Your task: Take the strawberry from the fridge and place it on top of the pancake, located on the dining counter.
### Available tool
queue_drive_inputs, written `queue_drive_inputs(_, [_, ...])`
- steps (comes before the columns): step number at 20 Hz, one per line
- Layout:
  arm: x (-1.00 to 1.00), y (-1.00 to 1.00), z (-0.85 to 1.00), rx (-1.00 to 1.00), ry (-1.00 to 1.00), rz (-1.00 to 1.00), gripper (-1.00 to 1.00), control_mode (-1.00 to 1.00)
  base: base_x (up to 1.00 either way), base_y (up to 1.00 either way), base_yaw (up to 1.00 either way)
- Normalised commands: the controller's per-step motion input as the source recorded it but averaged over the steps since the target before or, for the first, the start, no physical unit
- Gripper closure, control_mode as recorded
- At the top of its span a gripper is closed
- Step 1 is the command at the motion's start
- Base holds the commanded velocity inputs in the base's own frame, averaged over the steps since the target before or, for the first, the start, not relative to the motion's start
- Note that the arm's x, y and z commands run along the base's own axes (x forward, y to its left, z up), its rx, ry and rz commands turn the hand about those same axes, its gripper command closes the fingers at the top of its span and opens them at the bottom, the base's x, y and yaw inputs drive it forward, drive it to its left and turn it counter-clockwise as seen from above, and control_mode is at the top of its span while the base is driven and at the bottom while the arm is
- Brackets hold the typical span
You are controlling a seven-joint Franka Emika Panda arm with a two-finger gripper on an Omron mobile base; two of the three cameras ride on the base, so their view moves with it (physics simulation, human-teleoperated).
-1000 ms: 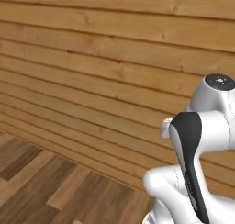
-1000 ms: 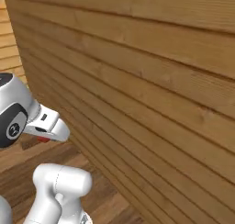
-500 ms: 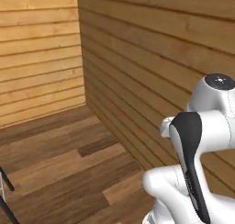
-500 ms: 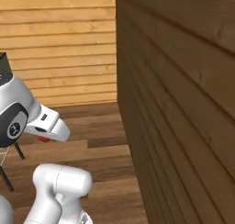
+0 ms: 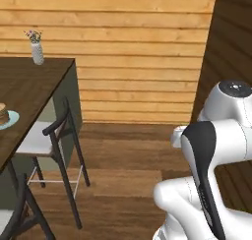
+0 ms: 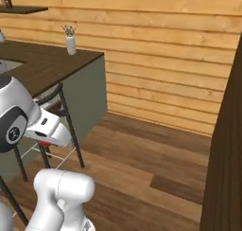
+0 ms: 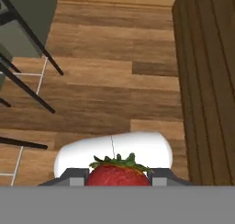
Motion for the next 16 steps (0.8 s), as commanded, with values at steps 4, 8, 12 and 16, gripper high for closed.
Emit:
queue_drive_inputs(4, [0.00,0.00,0.00,0.00,0.00,0.00,1.00,1.00,0.97,-0.03,0.87])
queue_drive_inputs(8, [0.00,0.00,0.00,0.00,0.00,0.00,1.00,1.00,0.96,-0.08,0.87])
queue_drive_inputs(12, [0.00,0.00,0.00,0.00,0.00,0.00,1.00,1.00,0.84,-0.31,0.83])
queue_drive_inputs(16, [0.00,0.00,0.00,0.00,0.00,0.00,1.00,1.00,0.76,-0.60,0.68])
